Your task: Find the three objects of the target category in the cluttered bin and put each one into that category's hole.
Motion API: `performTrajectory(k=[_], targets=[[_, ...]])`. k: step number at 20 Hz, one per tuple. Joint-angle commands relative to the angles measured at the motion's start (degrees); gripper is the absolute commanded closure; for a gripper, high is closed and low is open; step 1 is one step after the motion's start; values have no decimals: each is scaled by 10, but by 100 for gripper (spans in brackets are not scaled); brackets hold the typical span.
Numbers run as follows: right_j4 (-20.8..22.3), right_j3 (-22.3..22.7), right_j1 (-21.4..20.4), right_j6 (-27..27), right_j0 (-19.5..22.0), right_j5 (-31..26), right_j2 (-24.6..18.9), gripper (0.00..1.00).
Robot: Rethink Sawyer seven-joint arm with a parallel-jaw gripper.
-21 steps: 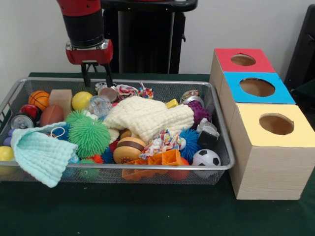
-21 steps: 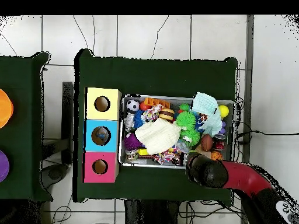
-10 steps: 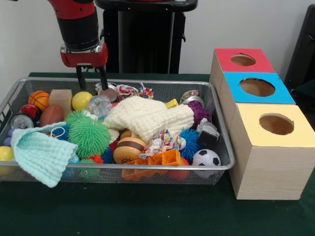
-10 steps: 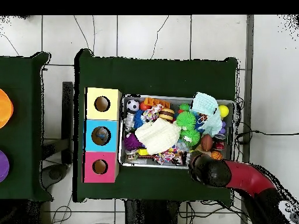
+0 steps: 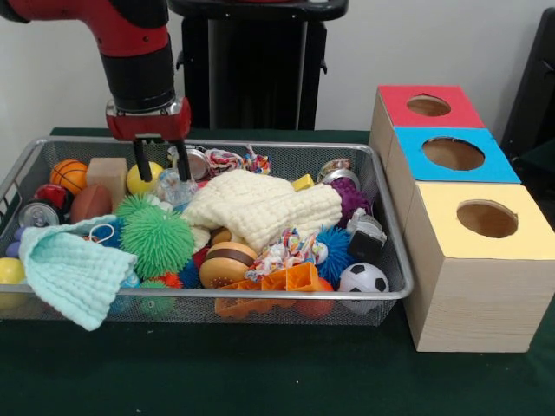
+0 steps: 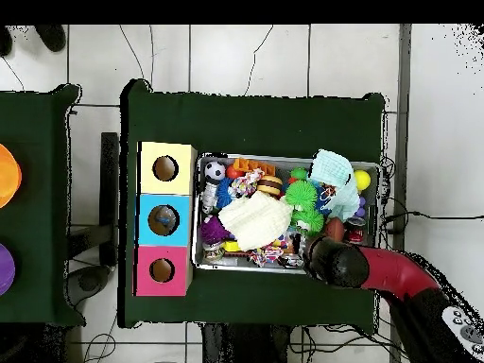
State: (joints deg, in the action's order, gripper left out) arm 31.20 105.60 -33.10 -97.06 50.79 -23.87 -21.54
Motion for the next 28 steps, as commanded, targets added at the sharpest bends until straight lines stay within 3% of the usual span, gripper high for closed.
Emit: performTrajectory(k=[1,28], targets=[[26,-87,31,14,-15,-8,-8,0],[13,-105,56,36,-24,-41,-24,0]])
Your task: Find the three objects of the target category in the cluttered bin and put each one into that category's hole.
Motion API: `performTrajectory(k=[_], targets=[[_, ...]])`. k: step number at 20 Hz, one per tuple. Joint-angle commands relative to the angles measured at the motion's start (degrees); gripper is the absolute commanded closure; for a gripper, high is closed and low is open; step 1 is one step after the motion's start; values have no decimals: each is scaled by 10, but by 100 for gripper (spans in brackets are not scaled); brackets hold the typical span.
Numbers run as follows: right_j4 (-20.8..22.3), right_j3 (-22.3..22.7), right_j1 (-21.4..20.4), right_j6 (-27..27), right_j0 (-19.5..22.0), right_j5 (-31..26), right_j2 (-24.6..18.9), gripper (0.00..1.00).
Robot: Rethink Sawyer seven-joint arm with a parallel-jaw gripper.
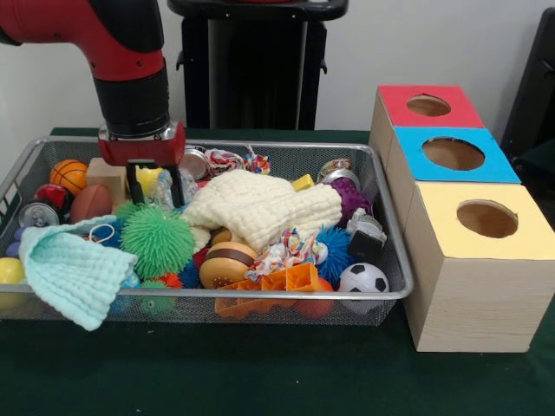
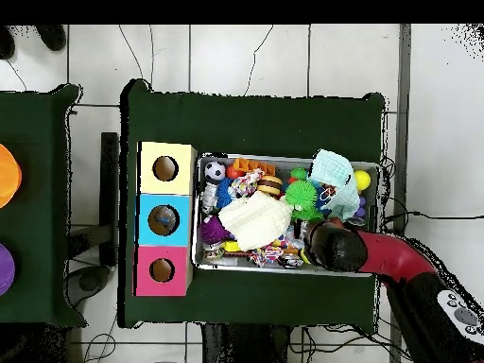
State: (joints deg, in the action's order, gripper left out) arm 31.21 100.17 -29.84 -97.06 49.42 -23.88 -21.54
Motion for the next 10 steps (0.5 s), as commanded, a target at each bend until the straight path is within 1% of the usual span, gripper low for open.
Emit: performTrajectory(k=[1,6,10], targets=[[13,-48,22,36,-10,-41,-24,0],[7,-43,19,40,-8,-49,-29,0],[-4,-42,11,41,-14,-70,-33,0]])
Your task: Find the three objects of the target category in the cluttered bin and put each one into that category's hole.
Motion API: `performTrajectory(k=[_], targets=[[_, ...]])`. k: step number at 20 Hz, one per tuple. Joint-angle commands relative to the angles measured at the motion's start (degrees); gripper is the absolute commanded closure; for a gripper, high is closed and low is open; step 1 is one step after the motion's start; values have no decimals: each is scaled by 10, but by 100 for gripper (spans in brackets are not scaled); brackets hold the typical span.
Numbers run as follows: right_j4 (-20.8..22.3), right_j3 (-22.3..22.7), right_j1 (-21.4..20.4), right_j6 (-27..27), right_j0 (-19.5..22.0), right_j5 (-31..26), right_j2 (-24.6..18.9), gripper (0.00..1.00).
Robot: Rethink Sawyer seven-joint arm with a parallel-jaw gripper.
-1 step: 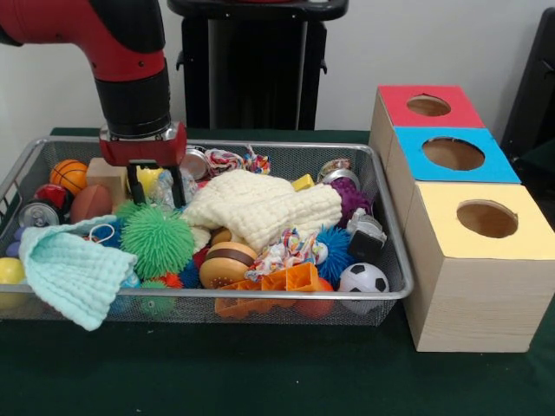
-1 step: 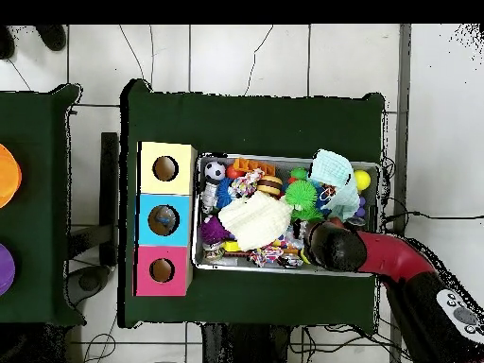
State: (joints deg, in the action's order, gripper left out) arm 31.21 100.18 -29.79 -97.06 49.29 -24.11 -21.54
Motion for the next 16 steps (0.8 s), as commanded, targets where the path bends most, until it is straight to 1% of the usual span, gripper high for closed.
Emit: performTrajectory(k=[1,11,16], targets=[[-6,-43,8,40,-16,-73,-33,0],[-21,-58,16,34,-33,-99,-39,0],[-26,-59,17,27,-41,-103,-38,0]])
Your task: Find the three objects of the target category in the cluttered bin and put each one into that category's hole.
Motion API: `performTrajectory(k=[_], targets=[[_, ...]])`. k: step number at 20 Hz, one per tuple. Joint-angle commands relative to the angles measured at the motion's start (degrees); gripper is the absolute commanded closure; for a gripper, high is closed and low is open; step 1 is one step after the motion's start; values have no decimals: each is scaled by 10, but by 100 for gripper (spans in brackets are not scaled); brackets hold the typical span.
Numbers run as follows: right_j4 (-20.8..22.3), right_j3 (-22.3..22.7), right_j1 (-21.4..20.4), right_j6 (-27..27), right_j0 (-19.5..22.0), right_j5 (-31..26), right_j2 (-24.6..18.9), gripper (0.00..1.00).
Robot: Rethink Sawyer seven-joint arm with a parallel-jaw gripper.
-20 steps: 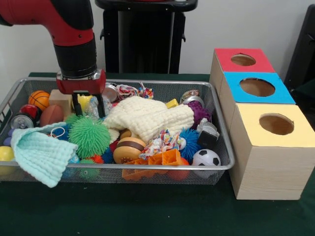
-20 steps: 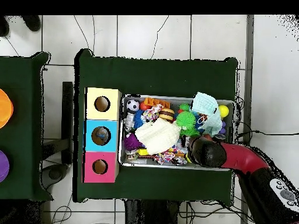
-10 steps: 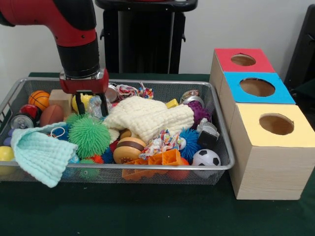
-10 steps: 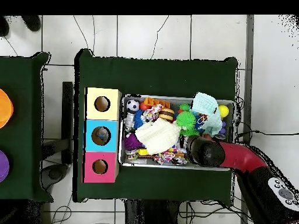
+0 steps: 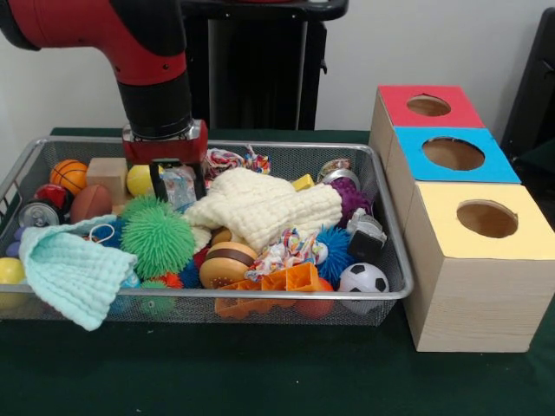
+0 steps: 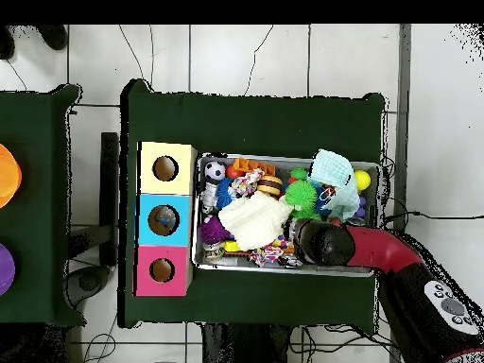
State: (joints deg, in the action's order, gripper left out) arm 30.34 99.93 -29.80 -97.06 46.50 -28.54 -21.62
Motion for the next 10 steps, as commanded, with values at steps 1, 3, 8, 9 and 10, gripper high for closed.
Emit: performTrajectory(k=[1,3,8,9,10], targets=[[-17,-56,18,28,-14,-58,-38,0],[-16,-57,20,29,-14,-55,-37,0],[-9,-62,31,31,-12,-43,-34,0],[-8,-65,35,32,-12,-42,-34,0],[-7,-67,37,33,-12,-42,-34,0]])
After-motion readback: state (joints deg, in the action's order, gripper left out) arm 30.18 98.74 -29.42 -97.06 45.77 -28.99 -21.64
